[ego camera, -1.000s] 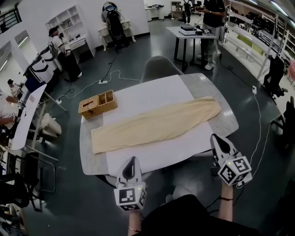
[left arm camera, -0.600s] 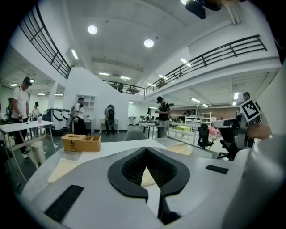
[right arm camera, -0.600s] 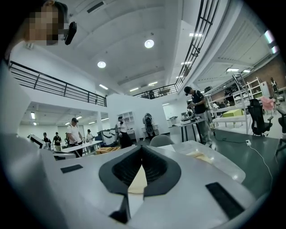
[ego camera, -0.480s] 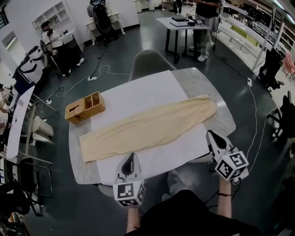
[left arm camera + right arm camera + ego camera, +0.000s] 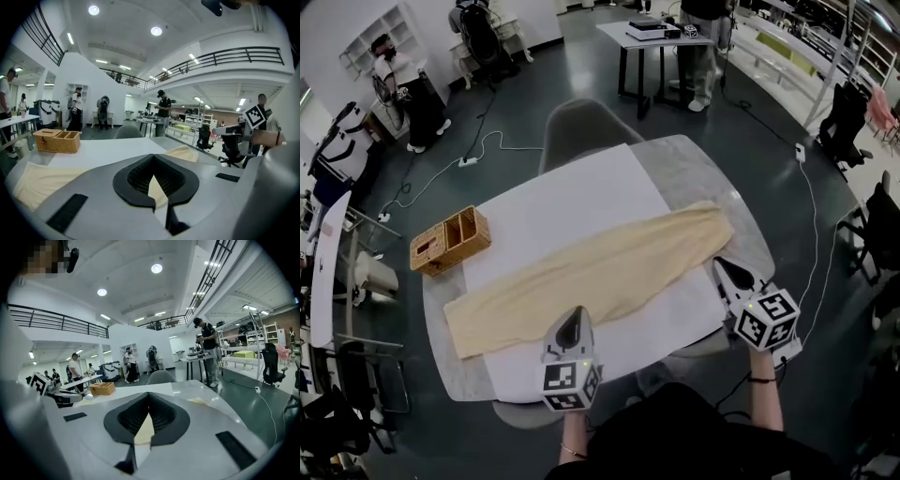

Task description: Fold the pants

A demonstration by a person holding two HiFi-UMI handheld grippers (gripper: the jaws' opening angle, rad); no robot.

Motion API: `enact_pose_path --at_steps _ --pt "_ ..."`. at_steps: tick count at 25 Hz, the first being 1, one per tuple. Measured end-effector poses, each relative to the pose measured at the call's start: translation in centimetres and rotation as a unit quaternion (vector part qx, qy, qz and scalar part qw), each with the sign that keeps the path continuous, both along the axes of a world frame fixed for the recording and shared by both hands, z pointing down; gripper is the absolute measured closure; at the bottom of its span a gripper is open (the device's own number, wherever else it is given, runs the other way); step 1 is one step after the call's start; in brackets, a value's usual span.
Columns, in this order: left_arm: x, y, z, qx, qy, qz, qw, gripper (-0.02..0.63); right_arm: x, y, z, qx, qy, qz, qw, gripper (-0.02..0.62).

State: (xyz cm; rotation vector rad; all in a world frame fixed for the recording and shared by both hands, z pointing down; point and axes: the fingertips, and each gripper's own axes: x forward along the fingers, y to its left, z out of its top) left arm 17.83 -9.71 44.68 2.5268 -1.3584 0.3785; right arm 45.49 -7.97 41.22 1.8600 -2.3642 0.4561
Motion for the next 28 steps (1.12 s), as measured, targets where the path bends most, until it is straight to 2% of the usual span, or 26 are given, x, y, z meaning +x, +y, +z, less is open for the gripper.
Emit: enact_pose_path --at_steps 14,22,28 --pt "7.2 -5.6 4.7 -0.058 -0.014 0.052 0.9969 0.598 5.5 -6.4 5.1 -0.045 -0.009 0.003 0.999 0.581" --pt "11.0 -8.2 8.0 -0.096 -0.036 0.111 0.9885 0.598 9.5 -10.0 8.9 -0.096 -0.015 0.015 0.995 0.581" --pt "12.4 -10.7 10.0 -0.127 -0.035 0.125 0.9835 0.598 12.4 -13.1 11.7 -0.136 -0.011 0.043 0.99 0.581"
